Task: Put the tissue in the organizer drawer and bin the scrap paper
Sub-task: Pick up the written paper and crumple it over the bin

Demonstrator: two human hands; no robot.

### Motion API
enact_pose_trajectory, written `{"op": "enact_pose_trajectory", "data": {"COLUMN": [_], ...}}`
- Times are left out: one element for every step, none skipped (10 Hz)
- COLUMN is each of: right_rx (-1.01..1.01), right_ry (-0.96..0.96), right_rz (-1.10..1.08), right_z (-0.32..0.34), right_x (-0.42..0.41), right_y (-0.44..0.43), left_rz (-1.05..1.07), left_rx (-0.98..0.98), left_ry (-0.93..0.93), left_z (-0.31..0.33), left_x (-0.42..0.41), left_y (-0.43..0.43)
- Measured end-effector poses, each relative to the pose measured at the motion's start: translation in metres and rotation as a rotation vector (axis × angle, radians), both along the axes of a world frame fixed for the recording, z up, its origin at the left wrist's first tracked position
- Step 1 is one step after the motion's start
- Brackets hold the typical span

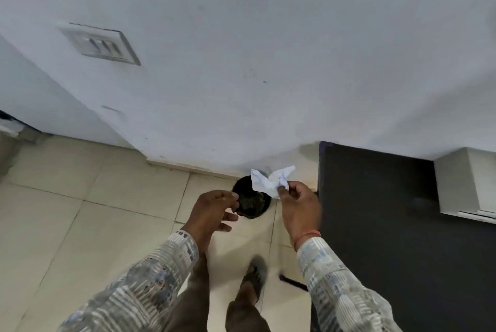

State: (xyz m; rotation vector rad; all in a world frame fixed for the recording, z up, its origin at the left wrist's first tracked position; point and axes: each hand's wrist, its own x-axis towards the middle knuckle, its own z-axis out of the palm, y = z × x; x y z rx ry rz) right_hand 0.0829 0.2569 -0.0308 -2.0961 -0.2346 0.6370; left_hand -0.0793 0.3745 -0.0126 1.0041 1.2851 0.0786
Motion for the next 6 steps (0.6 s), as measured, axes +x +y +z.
{"op": "enact_pose_trajectory", "data": {"right_rx": [-0.155,-0.304,-0.494,-0.602,-0.779,-0.745], "right_ry": [-0.13,-0.223,-0.306,-0.221,0.07,0.192], "right_rz": [0.039,0.119,0.26,0.373,0.535,0.529], "right_z": [-0.093,-0.174,-0.29,-0.348,-0.402,-0.427], "right_x": [0.016,0.026,0.037,0.04,0.039,0.041], "right_y": [0.031,0.049,0.076,0.091,0.108,0.117], "left_rz": [-0.063,-0.13,-0.251,-0.384,-0.623,-0.707], "left_rx": [-0.054,-0.055,-0.016,0.089,0.239,0.264], "left_ry": [0.089,0.154,0.247,0.313,0.385,0.394], "left_z": [-0.098,-0.179,-0.294,-0.352,-0.403,-0.422], "left_x": [0.023,0.038,0.062,0.077,0.092,0.098], "left_y": [0.034,0.056,0.085,0.102,0.119,0.131]}}
